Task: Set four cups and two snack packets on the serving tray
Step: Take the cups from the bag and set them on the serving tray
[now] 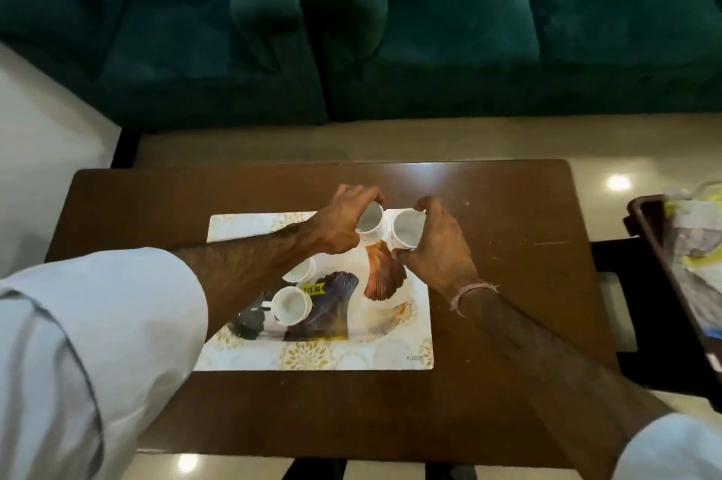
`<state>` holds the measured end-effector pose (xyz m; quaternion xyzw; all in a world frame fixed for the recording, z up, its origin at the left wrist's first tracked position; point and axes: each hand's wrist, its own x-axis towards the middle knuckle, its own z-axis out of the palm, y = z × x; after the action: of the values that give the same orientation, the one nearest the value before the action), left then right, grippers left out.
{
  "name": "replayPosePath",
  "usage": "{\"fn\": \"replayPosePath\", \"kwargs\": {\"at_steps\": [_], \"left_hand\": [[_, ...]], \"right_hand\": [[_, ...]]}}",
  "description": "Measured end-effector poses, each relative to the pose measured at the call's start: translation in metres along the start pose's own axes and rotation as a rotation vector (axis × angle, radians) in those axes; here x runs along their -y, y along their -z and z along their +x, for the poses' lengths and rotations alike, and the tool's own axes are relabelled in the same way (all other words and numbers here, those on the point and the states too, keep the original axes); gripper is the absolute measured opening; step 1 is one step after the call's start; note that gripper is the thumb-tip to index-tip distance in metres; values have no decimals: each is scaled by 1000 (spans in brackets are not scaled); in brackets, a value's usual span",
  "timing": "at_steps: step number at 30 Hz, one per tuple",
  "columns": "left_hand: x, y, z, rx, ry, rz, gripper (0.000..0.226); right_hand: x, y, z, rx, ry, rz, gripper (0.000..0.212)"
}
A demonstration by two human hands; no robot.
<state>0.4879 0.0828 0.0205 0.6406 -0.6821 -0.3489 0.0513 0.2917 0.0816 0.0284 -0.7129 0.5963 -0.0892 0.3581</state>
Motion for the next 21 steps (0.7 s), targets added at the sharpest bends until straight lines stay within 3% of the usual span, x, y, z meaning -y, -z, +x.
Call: {"fn": "replayPosePath", "kwargs": {"at_steps": [5, 10, 21], "left_hand": [[37, -25, -22, 99, -68, 74, 69], [55, -36, -28, 181, -114, 118, 66], [77, -42, -34, 273, -210, 176, 57]], "right_hand": [[0, -65, -26, 15, -15, -12, 78], [3, -116, -45, -4, -37, 9, 88], [22, -180, -68, -99, -161, 48, 83]]}}
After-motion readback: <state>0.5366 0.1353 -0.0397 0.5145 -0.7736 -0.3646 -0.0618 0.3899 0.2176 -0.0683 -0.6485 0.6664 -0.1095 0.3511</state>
